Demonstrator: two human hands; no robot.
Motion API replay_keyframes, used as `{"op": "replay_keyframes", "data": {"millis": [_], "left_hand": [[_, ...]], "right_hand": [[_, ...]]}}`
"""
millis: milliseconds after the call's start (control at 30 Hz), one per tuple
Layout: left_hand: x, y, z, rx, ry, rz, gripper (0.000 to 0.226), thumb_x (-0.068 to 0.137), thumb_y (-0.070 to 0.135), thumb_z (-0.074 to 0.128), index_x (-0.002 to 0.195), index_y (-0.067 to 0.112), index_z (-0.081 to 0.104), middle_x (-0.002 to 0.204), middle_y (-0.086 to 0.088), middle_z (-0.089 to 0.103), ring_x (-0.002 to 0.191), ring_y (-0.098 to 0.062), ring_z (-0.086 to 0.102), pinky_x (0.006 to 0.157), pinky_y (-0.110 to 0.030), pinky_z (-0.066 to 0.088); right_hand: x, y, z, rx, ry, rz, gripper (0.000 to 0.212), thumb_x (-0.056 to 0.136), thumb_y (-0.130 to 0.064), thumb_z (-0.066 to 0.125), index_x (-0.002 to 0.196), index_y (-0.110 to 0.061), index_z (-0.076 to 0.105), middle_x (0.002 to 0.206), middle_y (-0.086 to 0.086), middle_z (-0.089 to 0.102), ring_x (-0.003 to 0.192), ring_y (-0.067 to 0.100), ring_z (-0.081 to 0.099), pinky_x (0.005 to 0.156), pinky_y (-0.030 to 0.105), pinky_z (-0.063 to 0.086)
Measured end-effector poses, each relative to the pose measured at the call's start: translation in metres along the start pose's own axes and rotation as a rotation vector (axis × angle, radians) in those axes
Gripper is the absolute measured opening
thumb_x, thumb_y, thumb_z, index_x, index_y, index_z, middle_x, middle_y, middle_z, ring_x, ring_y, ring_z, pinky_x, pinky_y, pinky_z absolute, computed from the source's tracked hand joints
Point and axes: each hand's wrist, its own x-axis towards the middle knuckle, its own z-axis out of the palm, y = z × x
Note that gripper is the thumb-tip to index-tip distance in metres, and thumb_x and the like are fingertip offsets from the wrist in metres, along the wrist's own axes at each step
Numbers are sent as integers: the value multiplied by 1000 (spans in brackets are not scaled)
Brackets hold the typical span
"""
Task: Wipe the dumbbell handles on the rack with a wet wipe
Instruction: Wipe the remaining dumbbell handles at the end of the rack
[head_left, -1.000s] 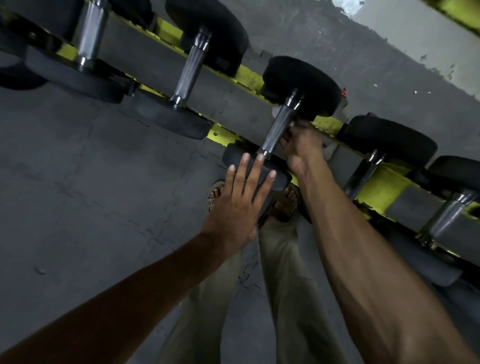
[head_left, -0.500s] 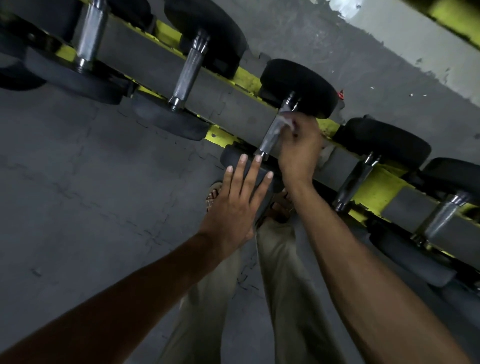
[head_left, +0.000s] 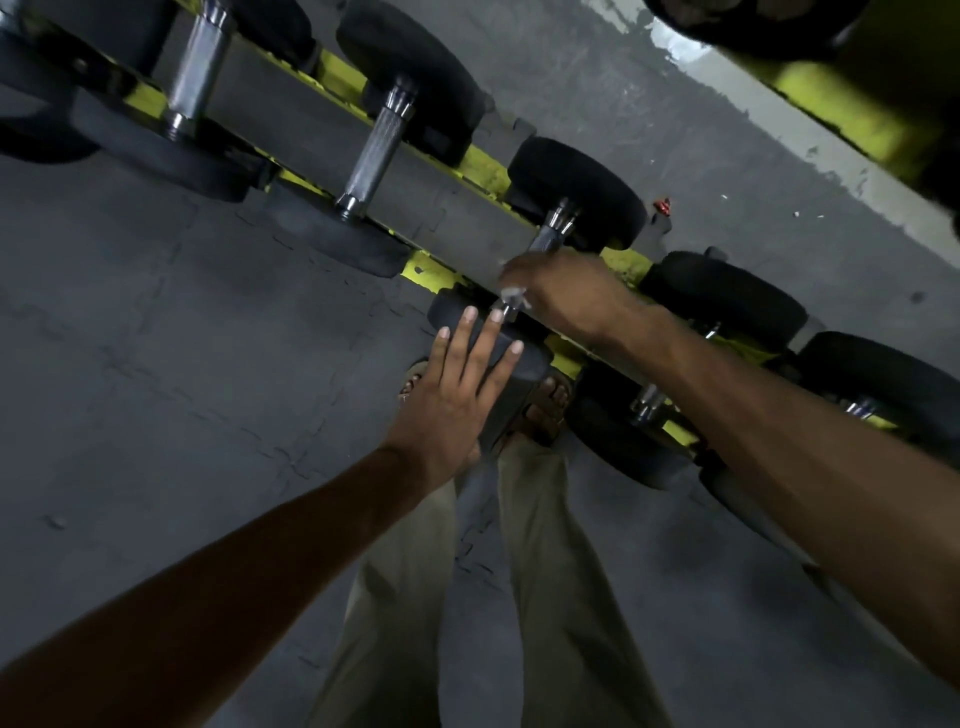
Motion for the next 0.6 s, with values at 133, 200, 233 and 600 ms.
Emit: {"op": "replay_keyframes", "data": {"millis": [133,200,233,600], "left_hand": [[0,1,-3,33,-8,-5,129,89,75,53,158,-1,-26,162,-40,-25,154,-58,-8,125,-59,19],[0,2,-4,34,-27,-2,129,90,73,53,158,-1,-28,161,-40,-26,154,-59,-10,125,-60,18],[1,2,-4,35,-27,-4,129,90,73,53,158,-1,-28,161,-40,-27,154,-59,-10,125,-60,18],[1,6,2,43,-8,-28,127,89,76,48,159,-1,-26,162,-40,-24,154,-59,-9,126,-61,17]], "right_hand": [[1,9,-11,6,149,183,22,98,-32,53,105,-23,72,147,6,49,108,33,65,73,36,54],[1,0,-10,5,130,204,25,98,-32,49,108,-22,70,142,4,54,106,33,67,76,39,57],[1,-5,-10,1,93,177,26,96,-30,48,108,-21,69,132,3,61,103,32,68,75,39,57],[0,-13,-11,-109,88,60,30,97,-24,49,124,-23,62,117,5,70,95,33,69,64,34,48]]}}
